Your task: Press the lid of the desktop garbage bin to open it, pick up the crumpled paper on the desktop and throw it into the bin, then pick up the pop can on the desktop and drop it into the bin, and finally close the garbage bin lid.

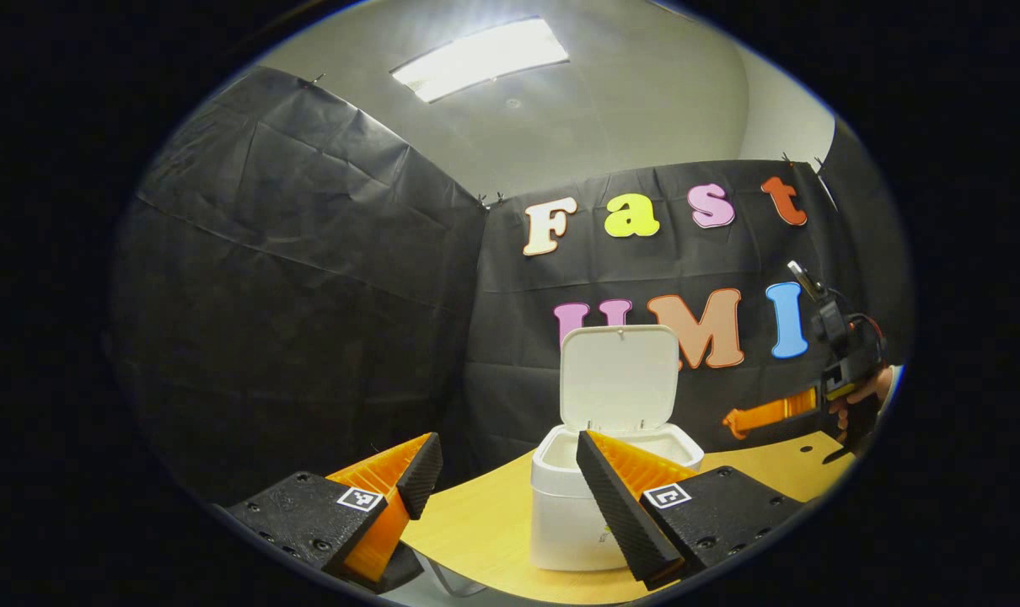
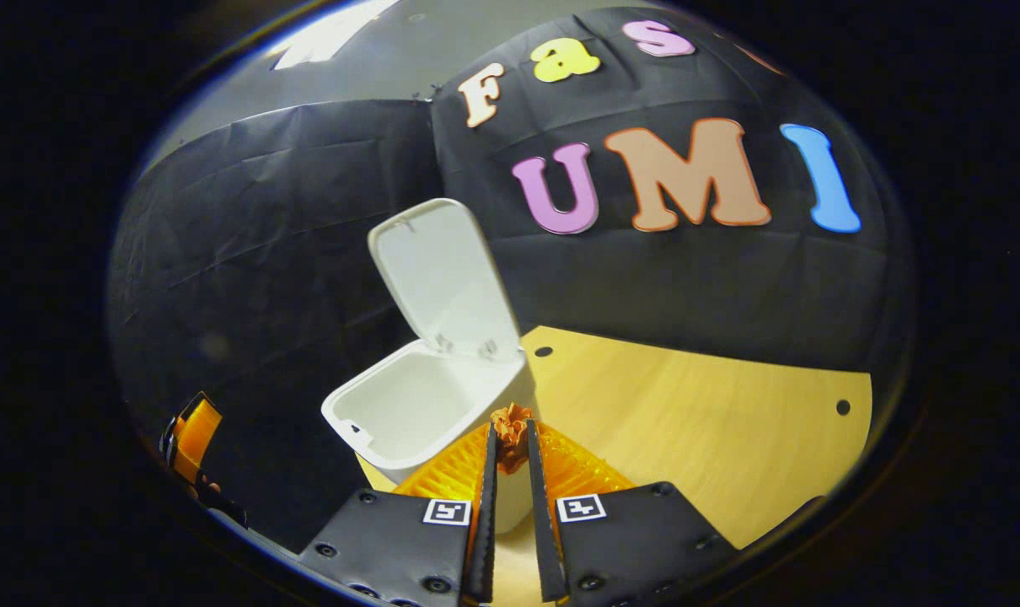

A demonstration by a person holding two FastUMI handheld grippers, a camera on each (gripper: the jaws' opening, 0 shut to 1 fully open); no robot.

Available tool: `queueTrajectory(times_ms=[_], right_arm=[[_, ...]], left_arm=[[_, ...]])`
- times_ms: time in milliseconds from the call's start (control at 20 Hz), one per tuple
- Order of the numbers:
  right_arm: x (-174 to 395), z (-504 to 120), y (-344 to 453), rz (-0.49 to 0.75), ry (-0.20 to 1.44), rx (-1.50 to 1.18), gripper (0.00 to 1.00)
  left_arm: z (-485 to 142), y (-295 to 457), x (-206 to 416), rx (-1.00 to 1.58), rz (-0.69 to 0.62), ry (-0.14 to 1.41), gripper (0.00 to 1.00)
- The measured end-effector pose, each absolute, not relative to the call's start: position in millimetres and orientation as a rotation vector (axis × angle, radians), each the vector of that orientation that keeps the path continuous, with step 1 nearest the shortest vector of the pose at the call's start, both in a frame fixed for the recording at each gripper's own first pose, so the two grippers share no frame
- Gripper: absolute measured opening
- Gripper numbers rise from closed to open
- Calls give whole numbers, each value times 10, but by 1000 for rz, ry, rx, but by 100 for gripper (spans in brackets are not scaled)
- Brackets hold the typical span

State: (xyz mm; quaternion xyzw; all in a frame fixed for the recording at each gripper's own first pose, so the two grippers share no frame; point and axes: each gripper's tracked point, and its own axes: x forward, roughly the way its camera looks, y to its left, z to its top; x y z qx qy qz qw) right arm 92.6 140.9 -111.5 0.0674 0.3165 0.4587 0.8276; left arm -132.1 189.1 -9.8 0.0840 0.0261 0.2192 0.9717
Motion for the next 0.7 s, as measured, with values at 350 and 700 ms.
queueTrajectory(times_ms=[350,700], right_arm=[[965,-1129,1392,1078,603,21,23],[1006,-1119,1374,1077,616,87,99]], left_arm=[[15,2119,-1646,217,503,62,98],[-46,2113,-1652,228,480,82,95]])
